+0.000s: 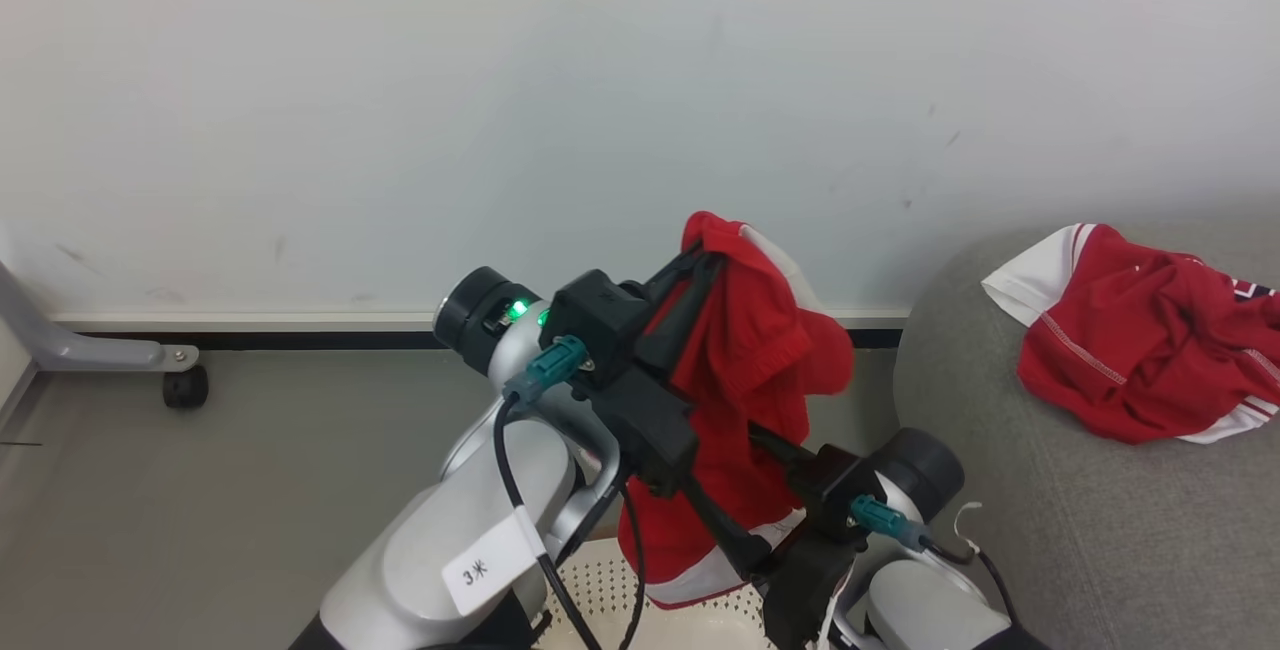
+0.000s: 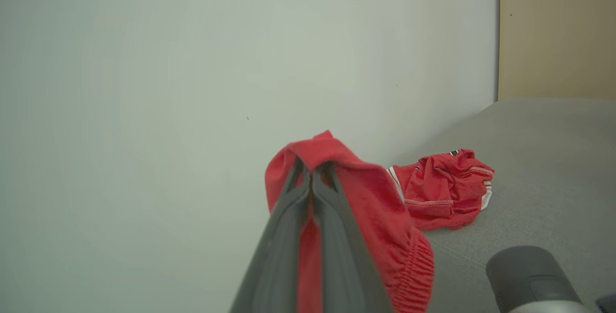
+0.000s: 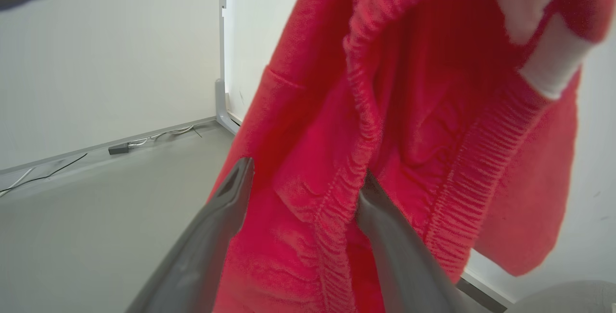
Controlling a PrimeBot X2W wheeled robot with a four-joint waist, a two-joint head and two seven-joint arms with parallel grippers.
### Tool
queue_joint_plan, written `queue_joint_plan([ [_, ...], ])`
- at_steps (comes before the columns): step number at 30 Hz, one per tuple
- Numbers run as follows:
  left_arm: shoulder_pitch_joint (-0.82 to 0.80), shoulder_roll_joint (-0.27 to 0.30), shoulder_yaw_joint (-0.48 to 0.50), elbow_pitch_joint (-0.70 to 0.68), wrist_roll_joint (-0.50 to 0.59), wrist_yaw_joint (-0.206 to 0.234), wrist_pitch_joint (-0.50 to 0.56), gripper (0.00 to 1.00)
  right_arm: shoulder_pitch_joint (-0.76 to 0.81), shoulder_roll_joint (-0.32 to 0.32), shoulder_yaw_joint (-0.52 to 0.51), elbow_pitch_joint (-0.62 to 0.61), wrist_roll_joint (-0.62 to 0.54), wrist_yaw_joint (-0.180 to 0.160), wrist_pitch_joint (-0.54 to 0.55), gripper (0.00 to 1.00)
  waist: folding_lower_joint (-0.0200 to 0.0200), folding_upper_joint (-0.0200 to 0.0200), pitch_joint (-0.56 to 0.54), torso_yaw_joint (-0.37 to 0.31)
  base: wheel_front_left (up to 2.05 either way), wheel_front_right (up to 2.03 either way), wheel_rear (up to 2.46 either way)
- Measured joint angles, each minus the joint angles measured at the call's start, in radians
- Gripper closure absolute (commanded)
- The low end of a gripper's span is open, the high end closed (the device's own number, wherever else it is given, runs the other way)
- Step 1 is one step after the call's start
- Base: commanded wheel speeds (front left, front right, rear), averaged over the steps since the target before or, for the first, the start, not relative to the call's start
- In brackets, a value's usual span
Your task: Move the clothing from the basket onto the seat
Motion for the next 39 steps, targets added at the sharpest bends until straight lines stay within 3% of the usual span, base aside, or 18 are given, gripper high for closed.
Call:
queue_joint_plan([
  [8,0.000,0.002,-0.053,-0.073,-0.032,0.032,0.034,1.00,-0.095,0.002,0.055,0.114,0.042,0.000,0.000,0.00,0.0000,0.0000,0.004,0.023,0.00,0.00,0.00],
  [9,0.000,0.002,-0.054,-0.075,-0.034,0.032,0.035,1.00,-0.101,0.003,0.062,0.120,0.045,0.000,0.000,0.16,0.0000,0.0000,0.005,0.023,0.00,0.00,0.00],
  [10,0.000,0.001,-0.056,-0.076,-0.035,0.036,0.039,1.00,-0.106,0.003,0.069,0.125,0.049,0.000,0.000,0.56,0.0000,0.0000,0.006,0.024,0.00,0.00,0.00],
  [12,0.000,0.002,-0.055,-0.075,-0.039,0.041,0.045,1.00,-0.115,0.005,0.079,0.131,0.062,0.001,0.000,1.00,0.0000,0.0000,0.008,0.024,0.00,0.00,0.00],
  [23,0.048,0.035,0.020,-0.008,-0.080,0.084,0.058,1.00,-0.162,0.000,0.103,0.094,0.123,0.001,0.000,1.00,0.0000,0.0000,0.018,-0.017,0.00,0.00,0.00],
  [24,0.056,0.041,0.026,-0.003,-0.084,0.086,0.056,0.94,-0.168,-0.006,0.103,0.084,0.125,0.001,0.000,1.00,0.0000,0.0000,0.019,-0.023,0.00,0.00,0.00],
  [25,0.065,0.044,0.034,0.001,-0.086,0.093,0.054,0.71,-0.174,-0.015,0.101,0.076,0.130,0.001,0.000,1.00,0.0000,0.0000,0.019,-0.030,0.00,0.00,0.00],
  [27,0.072,0.047,0.039,0.007,-0.088,0.093,0.052,0.43,-0.179,-0.024,0.097,0.068,0.135,0.001,0.000,1.00,0.0000,0.0000,0.020,-0.037,0.00,0.00,0.00],
  [29,0.090,0.053,0.046,0.018,-0.093,0.101,0.048,0.00,-0.185,-0.045,0.086,0.050,0.148,0.001,0.000,1.00,0.0000,0.0000,0.021,-0.052,0.00,0.00,0.00],
  [39,0.187,0.060,0.062,0.040,-0.121,0.118,-0.005,0.00,-0.194,-0.141,0.003,-0.032,0.157,0.001,0.000,1.00,0.0000,0.0000,0.022,-0.136,0.00,0.00,0.00],
])
